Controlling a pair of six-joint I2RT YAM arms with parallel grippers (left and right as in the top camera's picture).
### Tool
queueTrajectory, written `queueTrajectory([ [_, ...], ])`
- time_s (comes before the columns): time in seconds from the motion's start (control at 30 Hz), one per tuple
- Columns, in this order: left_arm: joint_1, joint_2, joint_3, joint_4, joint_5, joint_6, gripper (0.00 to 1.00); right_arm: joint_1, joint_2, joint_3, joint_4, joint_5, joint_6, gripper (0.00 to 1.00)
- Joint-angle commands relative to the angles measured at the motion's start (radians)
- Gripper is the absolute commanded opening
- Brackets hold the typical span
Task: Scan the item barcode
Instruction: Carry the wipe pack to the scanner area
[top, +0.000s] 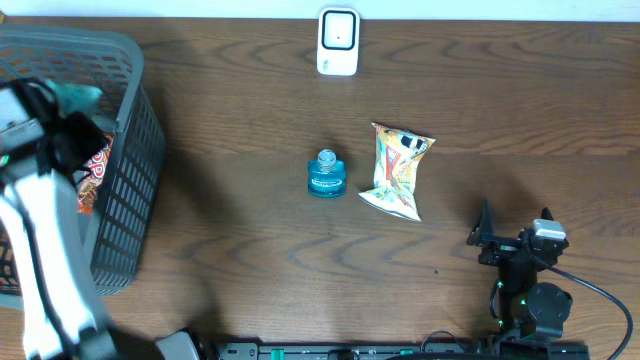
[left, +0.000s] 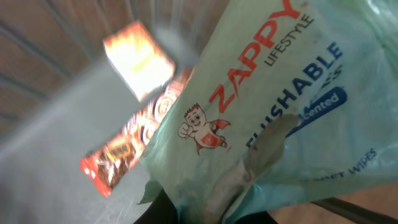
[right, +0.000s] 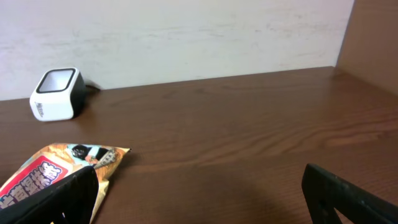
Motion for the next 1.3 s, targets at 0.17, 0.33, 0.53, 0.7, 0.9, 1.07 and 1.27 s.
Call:
queueTrajectory([
  [0.17, -0.022, -0.356, 0.013, -0.002, 0.223, -0.162, 0.07, -0.006, -0.005, -0.002, -0.003, -0.006, 0.002, 0.99],
  [0.33, -0.146, -0.438, 0.013, -0.072, 0.442, -0.161, 0.07, -0.006, -0.005, -0.002, -0.003, -0.006, 0.002, 0.99],
  [0.53, -0.397, -0.431, -0.039, -0.187, 0.430, -0.082, 0.07, -0.006, -0.005, -0.002, -0.003, -0.006, 0.002, 0.99],
  [0.7, -0.597, -0.354, -0.192, -0.185, 0.239, -0.190, 0.07, -0.006, -0.005, -0.002, -0.003, -0.006, 0.002, 0.99],
  [0.9, -0.708, -0.203, -0.313, -0.099, 0.184, -0.320, 0.07, -0.006, -0.005, -0.002, -0.003, -0.006, 0.002, 0.99],
  [1.07, -0.777, -0.045, -0.331, -0.017, 0.183, -0.342, 0.08, -0.006, -0.005, -0.002, -0.003, -0.006, 0.002, 0.99],
  [1.27, -0.809, 0.131, -0.331, 0.048, 0.183, -0.404, 0.07, -0.006, -0.005, -0.002, -0.003, -0.006, 0.002, 0.99],
])
